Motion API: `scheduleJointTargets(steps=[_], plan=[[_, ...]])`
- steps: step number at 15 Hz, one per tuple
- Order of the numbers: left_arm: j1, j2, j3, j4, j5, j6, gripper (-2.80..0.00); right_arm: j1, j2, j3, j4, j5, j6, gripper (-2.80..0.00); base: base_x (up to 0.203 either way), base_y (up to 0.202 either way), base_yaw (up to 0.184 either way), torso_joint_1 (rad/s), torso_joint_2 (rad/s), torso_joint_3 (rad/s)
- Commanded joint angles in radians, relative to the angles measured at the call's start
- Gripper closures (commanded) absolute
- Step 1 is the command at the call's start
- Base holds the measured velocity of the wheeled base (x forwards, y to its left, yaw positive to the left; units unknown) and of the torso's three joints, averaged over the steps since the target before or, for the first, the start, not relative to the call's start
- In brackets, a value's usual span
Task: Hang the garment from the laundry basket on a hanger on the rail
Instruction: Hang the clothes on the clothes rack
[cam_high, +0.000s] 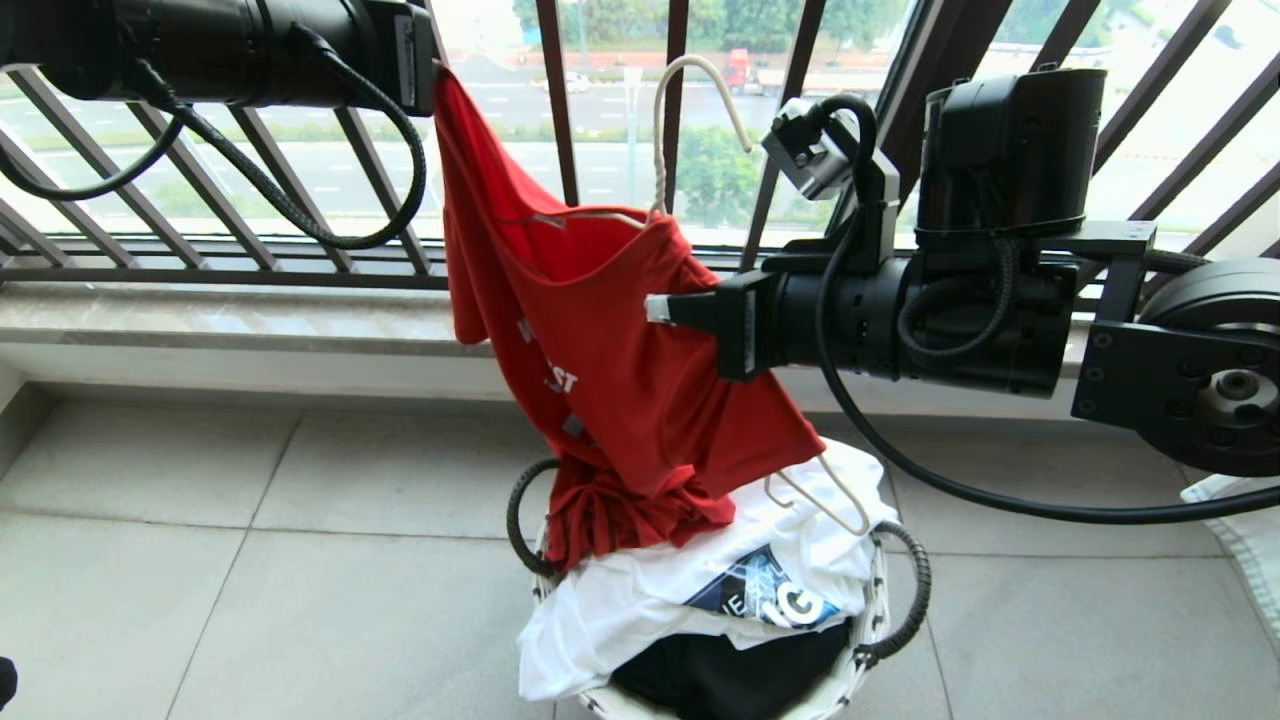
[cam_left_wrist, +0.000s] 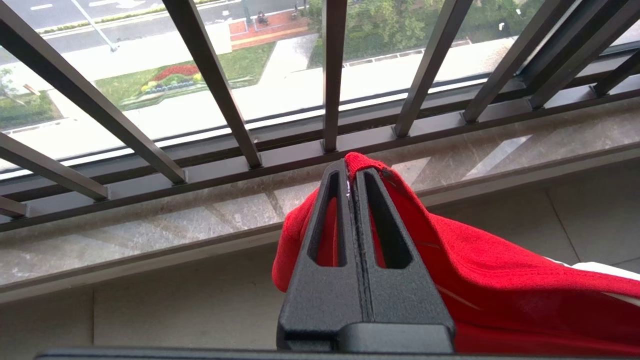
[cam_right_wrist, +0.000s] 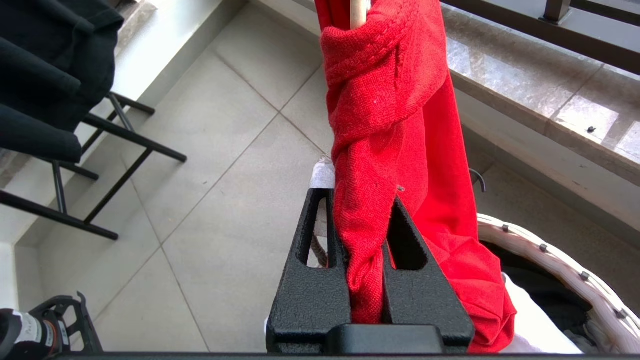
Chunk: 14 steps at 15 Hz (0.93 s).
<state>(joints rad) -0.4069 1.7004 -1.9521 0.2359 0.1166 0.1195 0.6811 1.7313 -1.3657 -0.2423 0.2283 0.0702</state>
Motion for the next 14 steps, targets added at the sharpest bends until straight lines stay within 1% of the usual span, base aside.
scheduleJointTargets(steps=[1, 4, 6, 8, 10, 12, 14], plan=[[-0.028, -0.006, 0.001, 0.034, 0.002, -0.027, 0.00, 0.002, 0.007, -0.001, -0.002, 0.002, 0.000, 0.00, 0.000, 0.000, 0.000, 0.000, 0.00, 0.000], [-0.054, 0.002, 0.001, 0.052, 0.002, -0.070, 0.00, 0.015, 0.007, 0.001, 0.000, 0.002, 0.002, 0.00, 0.000, 0.000, 0.000, 0.000, 0.00, 0.000], [-0.065, 0.019, 0.001, 0.047, 0.000, -0.089, 0.00, 0.046, 0.007, 0.001, -0.001, 0.002, 0.068, 0.00, 0.000, 0.000, 0.000, 0.000, 0.00, 0.000], [-0.084, 0.021, 0.001, 0.046, 0.000, -0.106, 0.00, 0.064, 0.020, -0.001, -0.003, 0.002, 0.076, 0.00, 0.000, 0.000, 0.000, 0.000, 0.00, 0.000], [-0.110, 0.015, 0.001, 0.046, 0.001, -0.126, 0.00, 0.064, 0.038, -0.001, -0.041, 0.001, 0.080, 0.00, 0.000, 0.000, 0.000, 0.000, 0.00, 0.000], [-0.129, -0.002, -0.001, 0.003, 0.002, -0.133, 0.00, 0.066, 0.056, 0.001, -0.074, -0.004, 0.085, 0.00, 0.000, 0.000, 0.000, 0.000, 0.00, 0.000], [-0.155, -0.025, -0.001, -0.009, 0.002, -0.136, 0.00, 0.080, 0.057, 0.001, -0.075, -0.004, 0.112, 0.00, 0.000, 0.000, 0.000, 0.000, 0.00, 0.000]])
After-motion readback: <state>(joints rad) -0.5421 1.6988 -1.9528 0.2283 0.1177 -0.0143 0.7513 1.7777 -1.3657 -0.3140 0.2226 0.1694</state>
